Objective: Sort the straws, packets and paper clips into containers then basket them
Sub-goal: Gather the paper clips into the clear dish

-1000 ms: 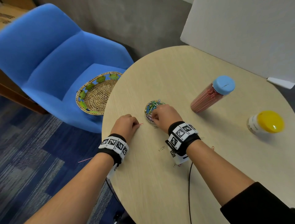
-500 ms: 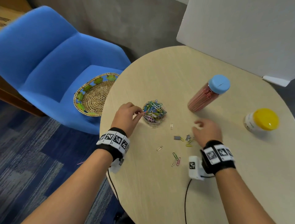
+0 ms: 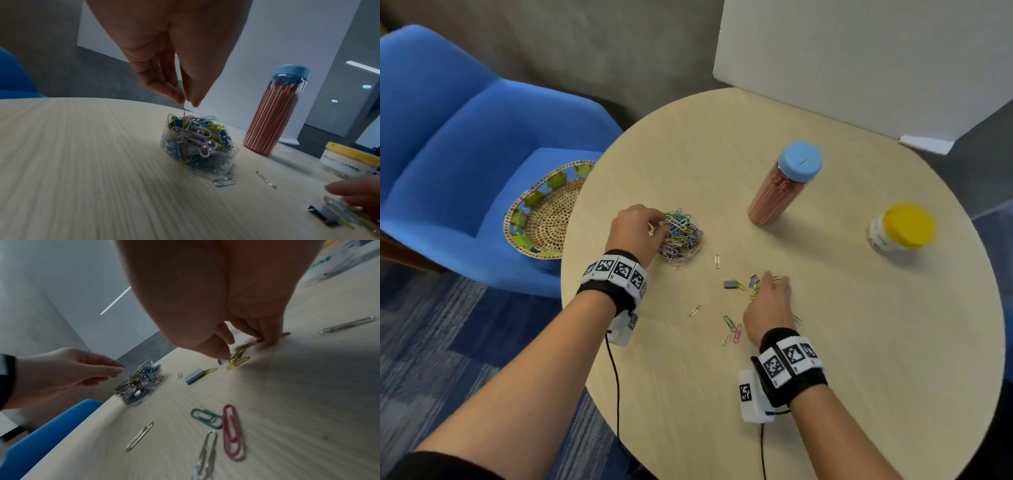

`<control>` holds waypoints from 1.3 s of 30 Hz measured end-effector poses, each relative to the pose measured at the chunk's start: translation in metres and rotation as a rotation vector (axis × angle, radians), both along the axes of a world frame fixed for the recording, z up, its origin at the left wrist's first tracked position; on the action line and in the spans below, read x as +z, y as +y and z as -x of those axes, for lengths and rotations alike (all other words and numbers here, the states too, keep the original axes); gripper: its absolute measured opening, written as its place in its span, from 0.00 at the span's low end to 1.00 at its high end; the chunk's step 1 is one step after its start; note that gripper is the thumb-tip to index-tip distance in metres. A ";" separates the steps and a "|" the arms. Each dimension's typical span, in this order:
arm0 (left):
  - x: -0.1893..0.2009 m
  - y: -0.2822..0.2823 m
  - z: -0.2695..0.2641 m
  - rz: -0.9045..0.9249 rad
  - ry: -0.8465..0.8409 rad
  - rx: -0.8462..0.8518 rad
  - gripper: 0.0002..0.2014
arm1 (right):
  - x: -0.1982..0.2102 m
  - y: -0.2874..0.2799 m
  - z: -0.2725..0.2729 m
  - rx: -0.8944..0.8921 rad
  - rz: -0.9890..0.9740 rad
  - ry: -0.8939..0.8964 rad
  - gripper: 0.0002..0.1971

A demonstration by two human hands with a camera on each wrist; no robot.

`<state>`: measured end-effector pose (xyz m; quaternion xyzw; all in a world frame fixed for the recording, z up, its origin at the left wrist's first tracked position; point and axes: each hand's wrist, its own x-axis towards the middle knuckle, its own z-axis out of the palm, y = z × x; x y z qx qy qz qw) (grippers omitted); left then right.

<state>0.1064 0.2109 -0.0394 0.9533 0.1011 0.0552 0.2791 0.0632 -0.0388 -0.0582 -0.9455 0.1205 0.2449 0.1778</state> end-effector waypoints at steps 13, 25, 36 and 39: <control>-0.046 -0.054 0.085 0.138 0.061 -0.098 0.15 | 0.017 0.006 -0.009 0.243 -0.175 -0.215 0.31; -0.035 -0.080 0.086 -0.107 0.191 -0.296 0.18 | 0.027 0.003 -0.024 0.304 0.084 -0.082 0.15; -0.024 -0.072 0.101 -0.057 0.398 -0.354 0.54 | 0.035 -0.001 -0.003 0.862 -0.021 -0.024 0.27; -0.030 -0.080 0.108 0.008 0.357 -0.389 0.62 | 0.040 -0.035 0.004 0.609 -0.131 -0.152 0.31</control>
